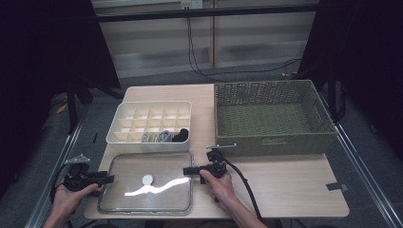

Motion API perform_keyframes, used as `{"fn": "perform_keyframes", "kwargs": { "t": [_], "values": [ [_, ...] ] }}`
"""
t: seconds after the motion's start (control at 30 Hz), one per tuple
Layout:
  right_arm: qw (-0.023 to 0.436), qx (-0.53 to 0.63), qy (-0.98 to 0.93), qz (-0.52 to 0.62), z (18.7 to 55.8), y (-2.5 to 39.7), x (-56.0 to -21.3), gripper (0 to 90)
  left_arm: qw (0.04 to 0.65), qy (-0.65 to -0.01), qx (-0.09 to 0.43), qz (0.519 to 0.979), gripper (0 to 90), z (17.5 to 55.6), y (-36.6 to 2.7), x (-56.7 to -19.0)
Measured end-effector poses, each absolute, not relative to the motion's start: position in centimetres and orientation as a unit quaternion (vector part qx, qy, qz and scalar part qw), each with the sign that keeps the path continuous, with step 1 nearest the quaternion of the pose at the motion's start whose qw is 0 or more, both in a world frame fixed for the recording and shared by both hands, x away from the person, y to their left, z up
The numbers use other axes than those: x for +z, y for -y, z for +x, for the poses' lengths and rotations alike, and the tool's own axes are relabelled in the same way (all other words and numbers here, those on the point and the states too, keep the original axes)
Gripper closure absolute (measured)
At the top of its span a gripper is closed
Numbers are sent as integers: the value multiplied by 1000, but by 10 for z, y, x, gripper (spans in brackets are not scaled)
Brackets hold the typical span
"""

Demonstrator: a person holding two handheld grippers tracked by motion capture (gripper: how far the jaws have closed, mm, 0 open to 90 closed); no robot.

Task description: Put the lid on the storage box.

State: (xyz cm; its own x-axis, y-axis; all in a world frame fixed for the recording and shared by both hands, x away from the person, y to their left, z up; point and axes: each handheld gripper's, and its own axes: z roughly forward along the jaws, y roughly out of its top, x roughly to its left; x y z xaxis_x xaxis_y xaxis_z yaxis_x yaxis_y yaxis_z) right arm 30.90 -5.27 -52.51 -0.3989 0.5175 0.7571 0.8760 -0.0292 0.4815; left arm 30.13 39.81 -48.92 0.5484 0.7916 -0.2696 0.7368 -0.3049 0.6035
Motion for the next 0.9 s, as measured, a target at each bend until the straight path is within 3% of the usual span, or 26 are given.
{"fn": "perform_keyframes", "kwargs": {
  "t": [0.47,0.73,0.9],
  "values": [
    [169,-505,674,-513,308,55,-523,739,349,-477,10,807,325,297,-407,-487],
    [166,-508,678,-504,309,53,-523,732,369,-483,-10,794,360,297,-411,-489],
    [172,-514,679,-495,310,51,-523,712,372,-481,-13,794,327,300,-407,-489]
  ]
}}
